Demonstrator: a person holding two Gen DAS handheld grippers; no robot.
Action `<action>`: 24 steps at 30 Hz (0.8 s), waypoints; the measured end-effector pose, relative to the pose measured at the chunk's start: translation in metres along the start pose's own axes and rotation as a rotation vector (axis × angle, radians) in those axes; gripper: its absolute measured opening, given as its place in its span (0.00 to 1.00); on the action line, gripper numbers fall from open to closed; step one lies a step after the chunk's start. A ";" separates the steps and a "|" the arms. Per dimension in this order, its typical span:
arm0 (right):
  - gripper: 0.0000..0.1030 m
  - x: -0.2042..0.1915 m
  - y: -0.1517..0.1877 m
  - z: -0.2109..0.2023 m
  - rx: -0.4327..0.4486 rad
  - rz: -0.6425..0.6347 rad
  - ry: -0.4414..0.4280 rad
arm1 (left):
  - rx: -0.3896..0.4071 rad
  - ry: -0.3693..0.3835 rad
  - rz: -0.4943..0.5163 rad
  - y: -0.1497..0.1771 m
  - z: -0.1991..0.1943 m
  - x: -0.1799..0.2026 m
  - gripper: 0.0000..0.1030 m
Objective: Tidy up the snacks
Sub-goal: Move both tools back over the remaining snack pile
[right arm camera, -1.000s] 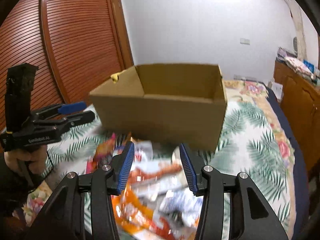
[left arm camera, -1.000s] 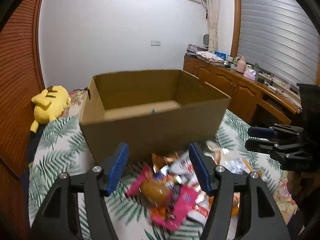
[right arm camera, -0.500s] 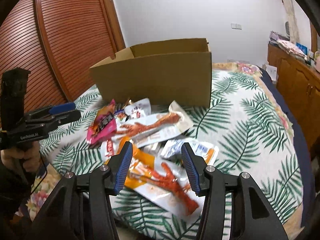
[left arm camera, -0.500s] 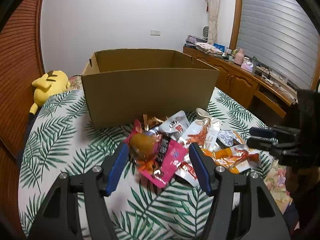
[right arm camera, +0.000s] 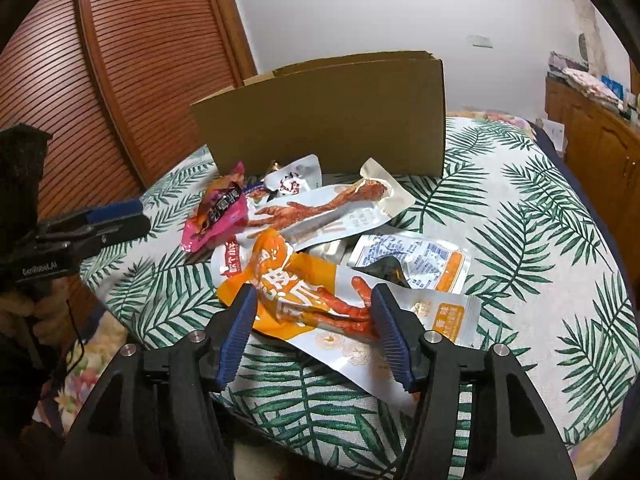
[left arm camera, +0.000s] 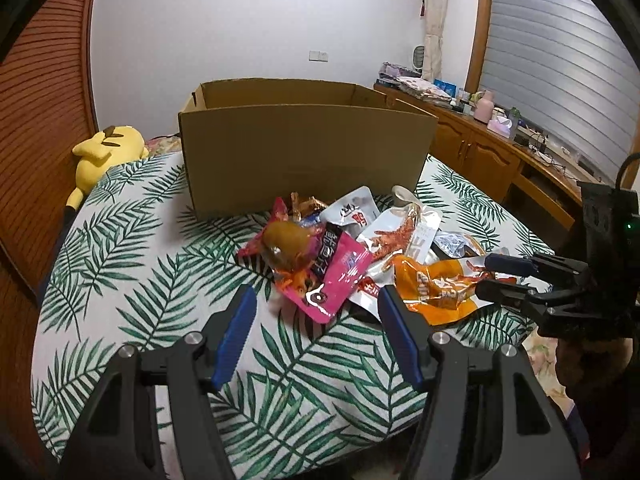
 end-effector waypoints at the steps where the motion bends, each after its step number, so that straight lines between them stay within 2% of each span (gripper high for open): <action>1: 0.65 0.001 0.000 0.000 0.003 0.005 -0.001 | -0.002 0.001 0.000 0.000 0.000 0.000 0.62; 7: 0.73 0.000 0.001 0.004 0.008 -0.016 0.006 | -0.006 -0.001 -0.003 0.005 -0.002 -0.001 0.62; 15: 0.77 -0.005 0.003 0.006 -0.006 -0.071 0.019 | -0.010 0.011 -0.011 0.008 -0.004 0.000 0.62; 18: 0.86 -0.007 0.003 0.008 -0.043 -0.119 0.048 | -0.023 0.004 0.010 0.005 0.002 0.002 0.62; 24: 0.86 -0.001 -0.002 0.022 -0.148 -0.190 0.123 | -0.080 0.003 0.104 -0.007 0.024 0.008 0.62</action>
Point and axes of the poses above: each gripper's, at about its wrist camera, not at the fingertips, and z roughly the way its jaws point, x to its right, y to its underside, the point moved 3 cm from there along z, roughly the way its jaws point, and after that the axes turned 12 degrees about -x, right-handed, at the moved point
